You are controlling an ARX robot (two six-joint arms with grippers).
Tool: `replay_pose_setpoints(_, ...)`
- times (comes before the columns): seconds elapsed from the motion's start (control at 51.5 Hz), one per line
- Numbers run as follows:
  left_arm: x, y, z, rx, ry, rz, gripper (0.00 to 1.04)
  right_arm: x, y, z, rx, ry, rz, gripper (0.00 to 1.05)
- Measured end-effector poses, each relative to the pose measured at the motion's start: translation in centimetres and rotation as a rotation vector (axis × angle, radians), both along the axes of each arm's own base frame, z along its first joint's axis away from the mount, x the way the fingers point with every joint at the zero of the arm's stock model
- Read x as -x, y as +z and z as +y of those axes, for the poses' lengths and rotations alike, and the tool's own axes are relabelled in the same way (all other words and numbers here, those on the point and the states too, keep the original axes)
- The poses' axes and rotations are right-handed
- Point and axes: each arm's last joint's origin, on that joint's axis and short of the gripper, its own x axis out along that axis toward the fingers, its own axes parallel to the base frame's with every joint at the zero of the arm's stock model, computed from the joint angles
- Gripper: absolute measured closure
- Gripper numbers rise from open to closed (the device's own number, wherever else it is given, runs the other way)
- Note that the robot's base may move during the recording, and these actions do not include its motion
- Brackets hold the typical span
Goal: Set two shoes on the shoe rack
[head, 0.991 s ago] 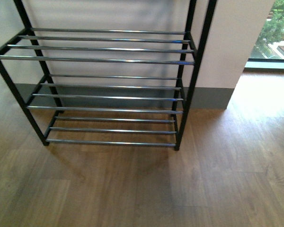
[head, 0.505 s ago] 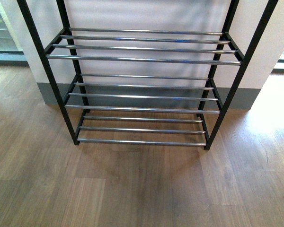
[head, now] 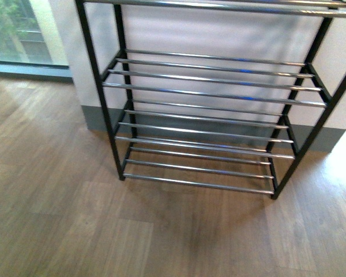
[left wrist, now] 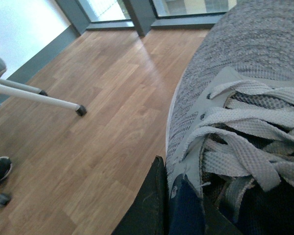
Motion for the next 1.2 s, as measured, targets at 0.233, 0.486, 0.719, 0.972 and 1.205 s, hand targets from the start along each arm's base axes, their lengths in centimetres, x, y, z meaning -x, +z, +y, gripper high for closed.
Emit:
replay_pose_setpoints(0.233, 0.05, 0.03, 0.09, -0.009, 0.026, -0.002, 1.03, -0.03, 0.00, 0.09, -0.003, 0.027, -0.001, 1.03)
replay_pose_setpoints(0.486, 0.01, 0.01, 0.01, -0.001, 0.001, 0.000, 1.03, -0.01, 0.00, 0.01, 0.000, 0.004, 0.000, 1.03)
replay_pose_setpoints(0.719, 0.01, 0.01, 0.02, -0.003, 0.006, -0.001, 1.03, -0.02, 0.00, 0.04, -0.002, 0.014, -0.001, 1.03)
replay_pose_setpoints(0.972, 0.01, 0.01, 0.03, -0.003, 0.007, -0.001, 1.03, -0.01, 0.00, 0.03, -0.001, 0.009, 0.000, 1.03)
replay_pose_setpoints(1.205, 0.04, 0.03, 0.08, -0.009, 0.021, -0.001, 1.03, -0.03, -0.01, 0.07, -0.003, 0.021, -0.001, 1.03)
